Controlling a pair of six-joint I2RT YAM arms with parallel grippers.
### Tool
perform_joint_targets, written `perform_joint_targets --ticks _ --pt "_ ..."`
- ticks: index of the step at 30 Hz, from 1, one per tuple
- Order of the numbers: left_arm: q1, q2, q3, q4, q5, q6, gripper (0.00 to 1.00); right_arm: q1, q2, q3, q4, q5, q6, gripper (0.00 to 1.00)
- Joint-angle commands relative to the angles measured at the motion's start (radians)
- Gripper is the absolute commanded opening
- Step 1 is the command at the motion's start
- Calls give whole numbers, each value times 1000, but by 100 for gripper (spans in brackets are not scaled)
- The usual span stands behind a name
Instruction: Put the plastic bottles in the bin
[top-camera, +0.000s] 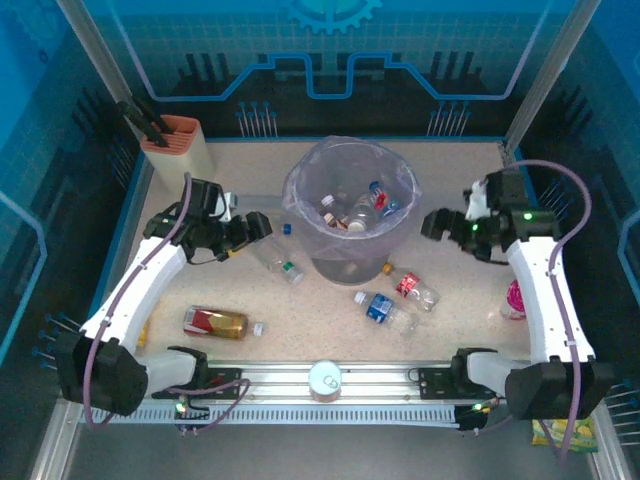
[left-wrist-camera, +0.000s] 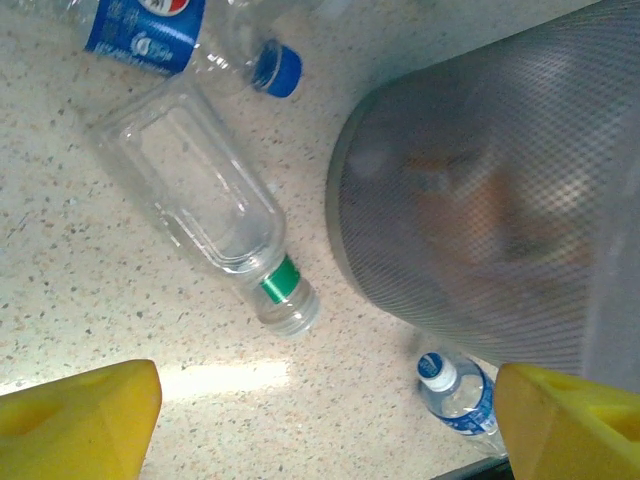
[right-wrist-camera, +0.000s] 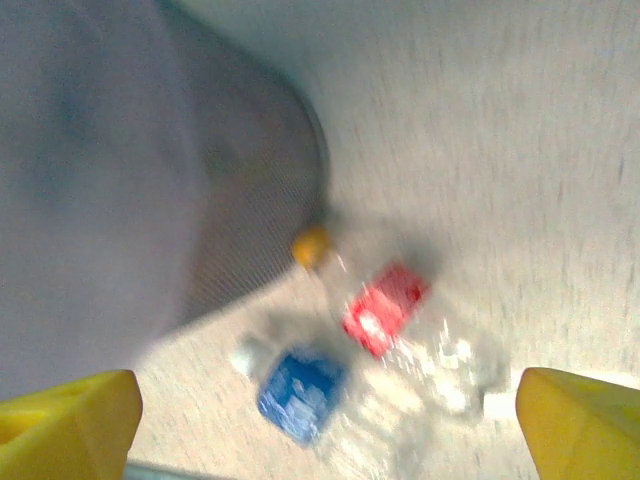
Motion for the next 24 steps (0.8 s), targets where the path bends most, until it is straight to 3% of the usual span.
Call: perform_joint_targets --ticks 1,8,20,24 --pt "11 11 -28 -42 -20 -18 87 80 -6 -113 -61 35 59 97" --pt "13 -38 -114 -57 -10 -52 86 178 75 -300 69 57 124 98" --pt "13 -47 -162 -16 -7 -65 86 189 244 -269 116 178 94 98" --pt "13 -32 -166 1 -5 -61 86 189 292 -264 138 162 91 99"
